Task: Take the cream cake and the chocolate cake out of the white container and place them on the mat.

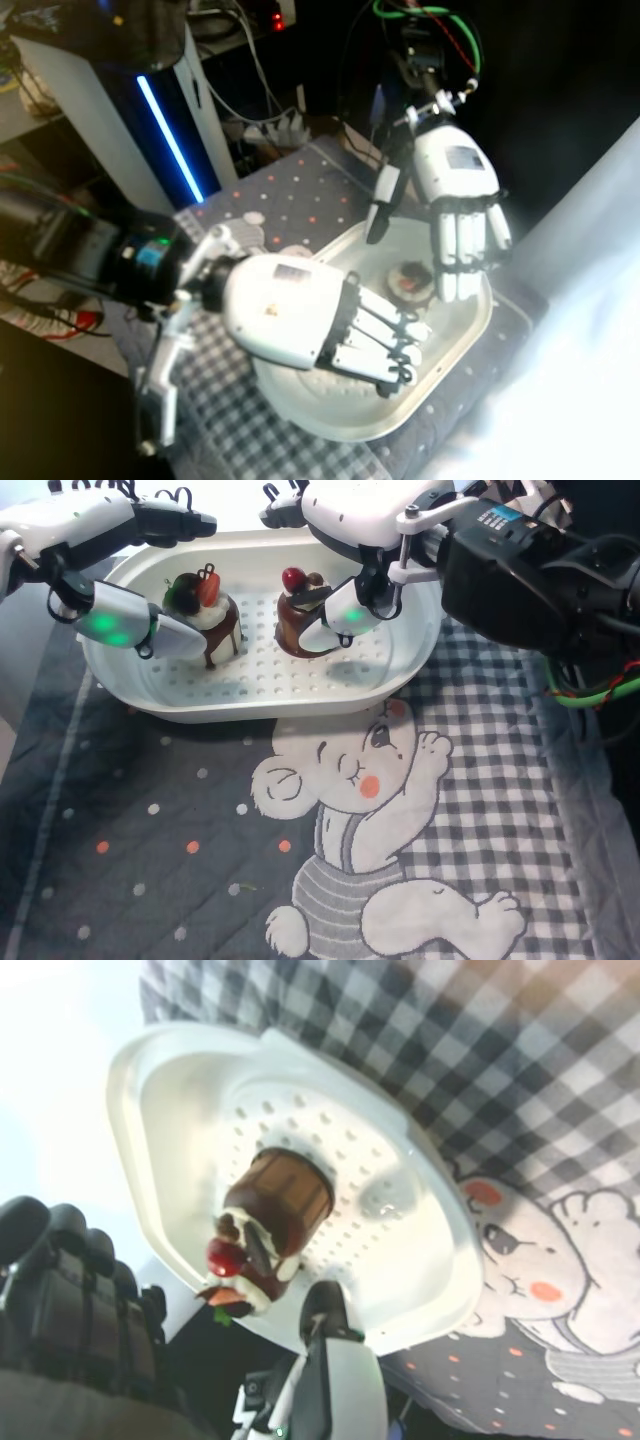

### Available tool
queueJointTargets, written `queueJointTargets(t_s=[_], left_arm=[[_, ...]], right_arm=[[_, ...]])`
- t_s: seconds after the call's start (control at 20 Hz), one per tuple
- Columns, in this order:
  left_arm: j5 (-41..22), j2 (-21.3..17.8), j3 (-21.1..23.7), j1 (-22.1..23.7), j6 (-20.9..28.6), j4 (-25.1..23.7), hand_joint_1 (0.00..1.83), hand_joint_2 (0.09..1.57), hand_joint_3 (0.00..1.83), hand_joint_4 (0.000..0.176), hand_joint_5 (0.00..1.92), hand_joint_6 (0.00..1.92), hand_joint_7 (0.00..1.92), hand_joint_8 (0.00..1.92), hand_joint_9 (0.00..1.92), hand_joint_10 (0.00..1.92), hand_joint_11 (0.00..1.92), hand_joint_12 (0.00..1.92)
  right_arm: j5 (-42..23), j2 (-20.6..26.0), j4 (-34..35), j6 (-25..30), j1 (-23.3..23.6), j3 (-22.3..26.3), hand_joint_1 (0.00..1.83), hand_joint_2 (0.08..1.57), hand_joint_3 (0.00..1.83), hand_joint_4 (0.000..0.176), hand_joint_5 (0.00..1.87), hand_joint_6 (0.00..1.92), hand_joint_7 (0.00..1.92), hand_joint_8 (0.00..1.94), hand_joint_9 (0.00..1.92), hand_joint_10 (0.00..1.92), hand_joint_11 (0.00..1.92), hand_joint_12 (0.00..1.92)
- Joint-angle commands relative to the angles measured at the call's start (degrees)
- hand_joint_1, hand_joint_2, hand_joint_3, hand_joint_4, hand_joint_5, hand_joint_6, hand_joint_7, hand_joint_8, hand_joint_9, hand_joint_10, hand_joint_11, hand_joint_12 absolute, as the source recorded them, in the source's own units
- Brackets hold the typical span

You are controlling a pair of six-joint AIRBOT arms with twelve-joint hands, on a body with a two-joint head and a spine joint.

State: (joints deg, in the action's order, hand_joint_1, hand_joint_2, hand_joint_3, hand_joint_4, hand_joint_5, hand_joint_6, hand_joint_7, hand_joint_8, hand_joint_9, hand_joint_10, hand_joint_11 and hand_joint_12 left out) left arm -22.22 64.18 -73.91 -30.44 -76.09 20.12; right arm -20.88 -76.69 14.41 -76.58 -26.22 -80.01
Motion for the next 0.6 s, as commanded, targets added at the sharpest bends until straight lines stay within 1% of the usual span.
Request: queueJointTargets(t_s=[0.0,0.1,0.2,0.25,0.35,0.4,0.5,0.55], left_arm=[[-5.44,0.49,-0.57,0.07,0.1,0.17,0.86,0.86,0.0,0.0,0.37,0.0,0.42,0.0,0.45,0.07,0.0,1.3],[-4.96,0.98,-1.15,-0.01,0.09,0.58,0.86,0.85,0.0,0.0,0.37,0.0,0.4,0.0,0.45,0.06,0.01,1.3],[-4.44,1.72,-2.01,-0.22,0.09,1.18,0.79,0.83,0.0,0.0,0.36,0.0,0.37,0.0,0.43,0.05,0.0,1.28],[-4.27,1.95,-2.33,-0.37,0.09,1.5,0.79,0.84,0.0,0.0,0.36,0.0,0.37,0.0,0.42,0.04,0.0,1.25],[-4.06,2.23,-2.75,-0.6,0.09,2.15,0.8,0.86,0.0,0.0,0.36,0.0,0.38,0.01,0.43,0.04,0.0,1.3],[-3.93,2.35,-2.93,-0.65,0.09,2.35,0.79,0.86,0.0,0.0,0.36,0.0,0.37,0.0,0.42,0.03,0.0,1.27],[-3.7,2.63,-3.24,-0.72,0.09,2.53,0.8,0.86,0.0,0.0,0.36,0.0,0.37,0.0,0.41,0.03,0.0,1.25],[-3.51,2.82,-3.46,-0.75,0.08,2.61,0.81,0.86,0.0,0.0,0.36,0.0,0.37,0.0,0.41,0.03,0.0,1.23]], right_arm=[[-5.69,-0.3,-0.18,-0.2,0.97,-0.49,0.88,0.77,0.0,0.0,0.45,0.0,0.47,0.0,0.5,0.0,0.02,1.38],[-5.35,-0.55,-0.17,-0.2,0.97,-0.69,0.87,0.79,0.01,0.0,0.46,0.0,0.47,0.0,0.51,0.01,0.04,1.34],[-4.9,-0.88,0.05,-0.2,0.97,-1.03,0.89,0.8,0.01,0.0,0.47,0.01,0.52,0.02,0.57,0.03,0.1,1.36],[-4.7,-1.04,0.1,-0.2,0.97,-1.19,0.91,0.81,0.01,0.0,0.48,0.01,0.54,0.02,0.6,0.04,0.12,1.35],[-4.22,-1.4,0.17,-0.2,0.97,-1.51,0.93,0.82,0.01,0.0,0.48,0.01,0.57,0.02,0.61,0.04,0.12,1.33],[-4.02,-1.55,0.21,-0.2,0.97,-1.63,0.96,0.84,0.01,0.0,0.52,0.01,0.62,0.02,0.64,0.05,0.15,1.34],[-3.76,-1.76,0.26,-0.2,0.97,-1.79,0.96,0.84,0.01,0.0,0.53,0.01,0.63,0.02,0.66,0.06,0.17,1.35],[-3.62,-1.89,0.26,-0.2,0.97,-1.9,0.98,0.86,0.01,0.0,0.56,0.01,0.65,0.02,0.67,0.06,0.17,1.32]])
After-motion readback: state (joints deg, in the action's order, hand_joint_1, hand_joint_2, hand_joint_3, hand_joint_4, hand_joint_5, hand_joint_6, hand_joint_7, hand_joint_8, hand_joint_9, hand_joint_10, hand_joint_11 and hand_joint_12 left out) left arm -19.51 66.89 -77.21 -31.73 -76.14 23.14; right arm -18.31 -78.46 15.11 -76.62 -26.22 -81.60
